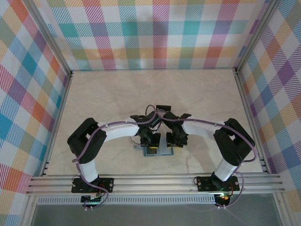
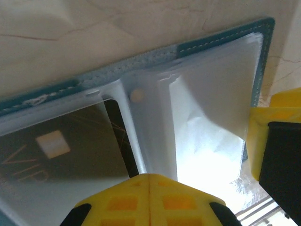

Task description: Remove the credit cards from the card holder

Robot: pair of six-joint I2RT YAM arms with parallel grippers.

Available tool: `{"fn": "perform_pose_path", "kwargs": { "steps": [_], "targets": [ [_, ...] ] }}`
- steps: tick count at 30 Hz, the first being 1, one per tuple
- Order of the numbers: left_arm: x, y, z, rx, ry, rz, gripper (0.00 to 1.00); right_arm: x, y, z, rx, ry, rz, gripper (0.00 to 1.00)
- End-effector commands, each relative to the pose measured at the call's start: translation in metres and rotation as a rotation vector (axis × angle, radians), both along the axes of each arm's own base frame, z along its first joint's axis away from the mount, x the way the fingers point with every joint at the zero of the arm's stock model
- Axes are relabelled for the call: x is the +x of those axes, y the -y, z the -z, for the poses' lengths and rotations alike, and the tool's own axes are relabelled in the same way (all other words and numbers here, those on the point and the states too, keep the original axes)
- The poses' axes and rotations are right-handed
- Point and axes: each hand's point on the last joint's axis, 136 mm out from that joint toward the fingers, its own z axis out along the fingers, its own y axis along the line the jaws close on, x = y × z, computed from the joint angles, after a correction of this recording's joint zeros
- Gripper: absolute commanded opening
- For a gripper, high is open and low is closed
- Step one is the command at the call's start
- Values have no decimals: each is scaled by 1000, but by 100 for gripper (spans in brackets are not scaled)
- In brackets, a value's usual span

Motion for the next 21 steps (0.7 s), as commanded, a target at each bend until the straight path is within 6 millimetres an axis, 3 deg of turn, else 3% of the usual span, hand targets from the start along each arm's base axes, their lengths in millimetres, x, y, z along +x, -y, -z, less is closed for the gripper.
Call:
{"fn": "perform_pose_path", "kwargs": {
  "steps": [1, 5, 11, 21],
  "targets": [
    [-1, 12, 0, -8, -10, 2, 7, 1, -24, -4, 133, 12, -14, 28],
    [3, 2, -3, 46, 20, 5, 6, 0, -42, -4, 236, -7, -4, 21],
    [5, -13, -3, 61, 25, -11, 6, 5, -63, -10, 336, -8, -8, 19],
    [1, -3, 19, 29, -34, 6, 6, 11, -14, -36, 126, 105, 58, 30]
  ]
}}
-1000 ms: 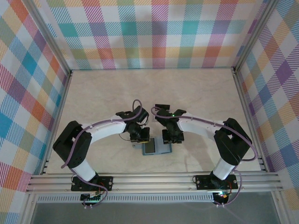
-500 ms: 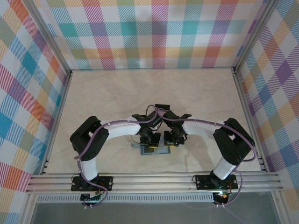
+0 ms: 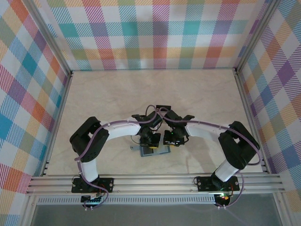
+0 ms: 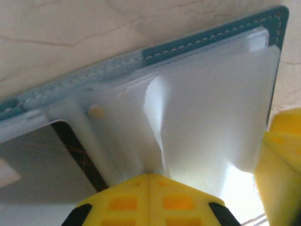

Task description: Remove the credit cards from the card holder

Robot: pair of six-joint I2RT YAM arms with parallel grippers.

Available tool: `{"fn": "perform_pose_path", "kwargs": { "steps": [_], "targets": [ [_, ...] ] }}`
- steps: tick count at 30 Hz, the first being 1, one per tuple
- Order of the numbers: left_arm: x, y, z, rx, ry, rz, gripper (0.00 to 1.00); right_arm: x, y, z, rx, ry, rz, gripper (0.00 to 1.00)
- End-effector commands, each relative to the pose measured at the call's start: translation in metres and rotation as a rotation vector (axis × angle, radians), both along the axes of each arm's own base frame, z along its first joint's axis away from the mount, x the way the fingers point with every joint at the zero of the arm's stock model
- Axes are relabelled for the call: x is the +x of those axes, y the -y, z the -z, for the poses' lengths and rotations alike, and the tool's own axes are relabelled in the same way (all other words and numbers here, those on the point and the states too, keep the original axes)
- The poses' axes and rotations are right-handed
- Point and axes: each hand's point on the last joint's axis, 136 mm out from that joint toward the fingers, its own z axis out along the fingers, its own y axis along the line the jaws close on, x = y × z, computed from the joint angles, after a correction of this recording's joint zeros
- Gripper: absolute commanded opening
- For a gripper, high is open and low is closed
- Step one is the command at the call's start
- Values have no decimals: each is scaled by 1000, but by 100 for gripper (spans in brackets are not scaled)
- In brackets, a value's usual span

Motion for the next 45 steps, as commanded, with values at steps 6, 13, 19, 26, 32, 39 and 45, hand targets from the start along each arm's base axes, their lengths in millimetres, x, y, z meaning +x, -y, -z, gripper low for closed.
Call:
{"fn": "perform_pose_path", "kwargs": {
  "steps": [6, 13, 19, 26, 32, 39, 45],
  "targets": [
    [-2, -2, 10, -9, -12, 15, 7, 4, -2, -43, 62, 74, 33, 30],
    [11, -9, -34, -62, 88, -20, 9, 6, -42, -59, 262, 48, 4, 26],
    [14, -39, -45, -43, 117, -79, 9, 10, -62, -53, 319, -3, -20, 24],
    [7, -74, -33, -10, 92, -134, 9, 12, -72, -38, 301, -54, -51, 24],
    [4, -80, -22, -4, 73, -141, 9, 13, -58, -25, 179, -70, -82, 26],
    [3, -78, -6, 10, 42, -132, 8, 3, -87, -26, 324, -141, -177, 26],
    [3, -80, 5, 41, 26, -121, 8, -2, -95, -18, 357, -182, -199, 25]
  ]
}}
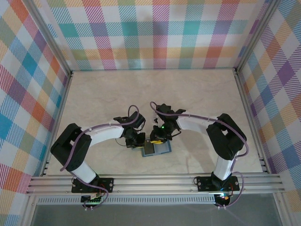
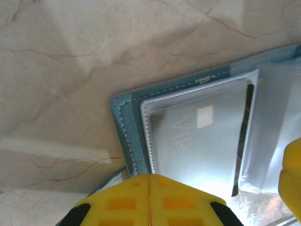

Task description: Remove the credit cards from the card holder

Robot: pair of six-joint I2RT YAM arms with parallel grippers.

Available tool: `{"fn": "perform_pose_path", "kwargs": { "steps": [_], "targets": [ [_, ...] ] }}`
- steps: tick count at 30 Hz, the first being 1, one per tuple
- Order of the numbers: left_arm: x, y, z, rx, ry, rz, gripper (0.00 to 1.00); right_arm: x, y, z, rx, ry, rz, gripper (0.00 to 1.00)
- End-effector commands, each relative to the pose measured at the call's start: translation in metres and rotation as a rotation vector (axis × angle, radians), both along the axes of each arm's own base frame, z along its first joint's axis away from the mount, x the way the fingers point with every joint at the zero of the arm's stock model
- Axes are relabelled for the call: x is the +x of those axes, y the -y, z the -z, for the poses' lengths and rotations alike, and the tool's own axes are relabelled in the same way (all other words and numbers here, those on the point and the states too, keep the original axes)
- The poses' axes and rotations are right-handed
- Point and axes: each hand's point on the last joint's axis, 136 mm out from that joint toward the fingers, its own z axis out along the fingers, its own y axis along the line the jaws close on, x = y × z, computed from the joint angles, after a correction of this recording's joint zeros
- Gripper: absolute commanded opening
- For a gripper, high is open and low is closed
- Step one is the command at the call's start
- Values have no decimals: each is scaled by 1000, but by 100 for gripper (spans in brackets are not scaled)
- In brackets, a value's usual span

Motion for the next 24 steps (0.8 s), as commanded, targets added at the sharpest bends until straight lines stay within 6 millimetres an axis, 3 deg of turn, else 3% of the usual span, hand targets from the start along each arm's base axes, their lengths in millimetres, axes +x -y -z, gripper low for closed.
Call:
{"fn": "perform_pose_path", "kwargs": {
  "steps": [1, 8, 19, 24],
  "targets": [
    [-2, -3, 8, 14, -13, 19, 8, -5, -14, -3, 70, -19, -50, 25],
    [-4, -7, 13, 33, -20, 17, 7, -8, -17, 10, 72, -48, -56, 25],
    [-3, -8, 7, 39, -12, 17, 7, -7, 4, 31, -65, -30, -54, 24],
    [-2, -9, 6, 41, -8, 19, 7, -4, 16, 29, -124, 4, -46, 24]
  ]
}}
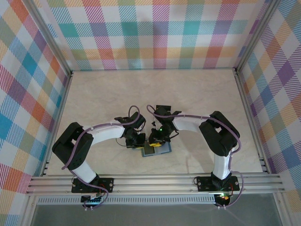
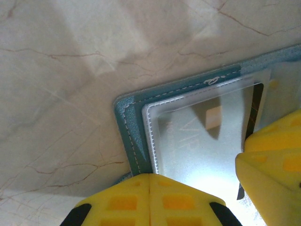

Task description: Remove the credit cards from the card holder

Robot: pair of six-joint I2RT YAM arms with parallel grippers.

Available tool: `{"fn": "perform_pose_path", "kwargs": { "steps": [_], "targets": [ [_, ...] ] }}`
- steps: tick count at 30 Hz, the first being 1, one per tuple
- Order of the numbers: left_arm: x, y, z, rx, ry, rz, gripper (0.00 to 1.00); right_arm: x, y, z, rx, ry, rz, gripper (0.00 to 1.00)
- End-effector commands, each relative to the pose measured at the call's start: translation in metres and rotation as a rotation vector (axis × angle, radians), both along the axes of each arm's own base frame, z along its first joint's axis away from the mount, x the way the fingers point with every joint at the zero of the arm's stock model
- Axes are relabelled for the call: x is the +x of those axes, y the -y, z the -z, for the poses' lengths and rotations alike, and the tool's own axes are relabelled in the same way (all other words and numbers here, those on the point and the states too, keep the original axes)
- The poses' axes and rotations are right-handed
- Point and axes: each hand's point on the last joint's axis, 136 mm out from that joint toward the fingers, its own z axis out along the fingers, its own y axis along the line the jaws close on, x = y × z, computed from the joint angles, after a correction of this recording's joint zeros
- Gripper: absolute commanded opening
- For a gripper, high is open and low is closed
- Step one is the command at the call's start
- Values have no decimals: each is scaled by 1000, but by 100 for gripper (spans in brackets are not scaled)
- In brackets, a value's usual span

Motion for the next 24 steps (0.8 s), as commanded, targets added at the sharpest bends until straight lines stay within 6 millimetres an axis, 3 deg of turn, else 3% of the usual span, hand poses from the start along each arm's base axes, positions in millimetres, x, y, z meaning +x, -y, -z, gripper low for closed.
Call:
{"fn": "perform_pose_path", "kwargs": {
  "steps": [1, 9, 18, 24],
  "targets": [
    [-2, -8, 2, 34, -2, 15, 7, -2, 19, 5, -103, 23, -4, 24],
    [0, -8, -4, 33, 9, 12, 7, 0, 20, -4, -97, 45, 4, 24],
    [7, 6, -29, -34, 47, 9, 7, 0, 8, -15, -17, 44, 11, 30],
    [4, 21, -22, -36, 24, 39, 7, 1, 14, -16, -47, 57, 15, 31]
  ]
}}
